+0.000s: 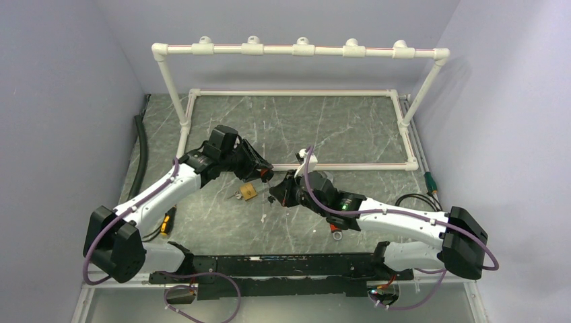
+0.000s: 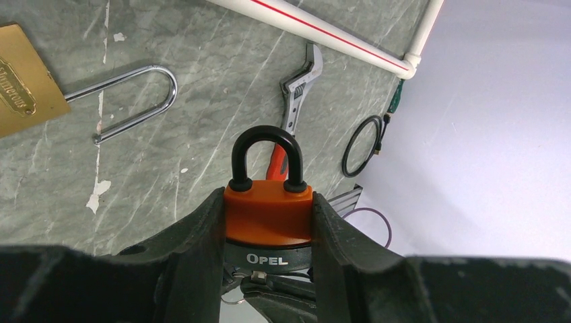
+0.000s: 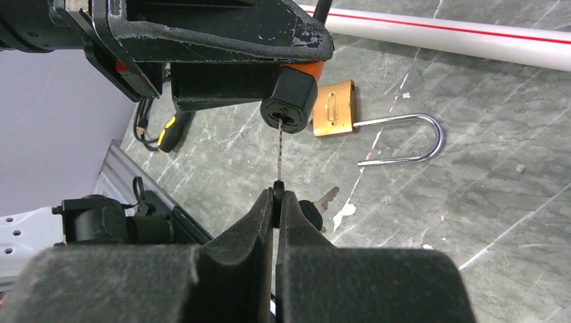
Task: Unlock with the key
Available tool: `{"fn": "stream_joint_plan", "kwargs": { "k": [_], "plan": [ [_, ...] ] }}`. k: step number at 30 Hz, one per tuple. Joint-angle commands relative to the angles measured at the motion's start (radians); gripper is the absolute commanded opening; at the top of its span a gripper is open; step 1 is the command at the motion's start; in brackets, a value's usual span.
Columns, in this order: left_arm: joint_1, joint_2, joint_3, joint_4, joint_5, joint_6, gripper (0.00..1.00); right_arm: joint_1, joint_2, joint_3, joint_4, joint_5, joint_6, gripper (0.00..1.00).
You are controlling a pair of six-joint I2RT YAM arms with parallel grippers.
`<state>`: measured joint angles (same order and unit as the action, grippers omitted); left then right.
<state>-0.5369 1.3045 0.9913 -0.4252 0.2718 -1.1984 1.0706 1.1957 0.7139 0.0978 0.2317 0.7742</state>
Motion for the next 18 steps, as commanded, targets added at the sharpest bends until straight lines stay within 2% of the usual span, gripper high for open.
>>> {"fn": "stream_joint_plan", "kwargs": {
  "k": [1,18],
  "plan": [
    [-0.003,-0.043,0.003,0.051,0.032,-0.017,0.00,0.000,-0.007,0.046,0.016,0.048,-0.002,0.00],
    [-0.003,-0.068,-0.020,0.100,0.030,-0.017,0.00,0.000,-0.023,0.040,0.011,0.067,0.014,0.00]
  ]
}}
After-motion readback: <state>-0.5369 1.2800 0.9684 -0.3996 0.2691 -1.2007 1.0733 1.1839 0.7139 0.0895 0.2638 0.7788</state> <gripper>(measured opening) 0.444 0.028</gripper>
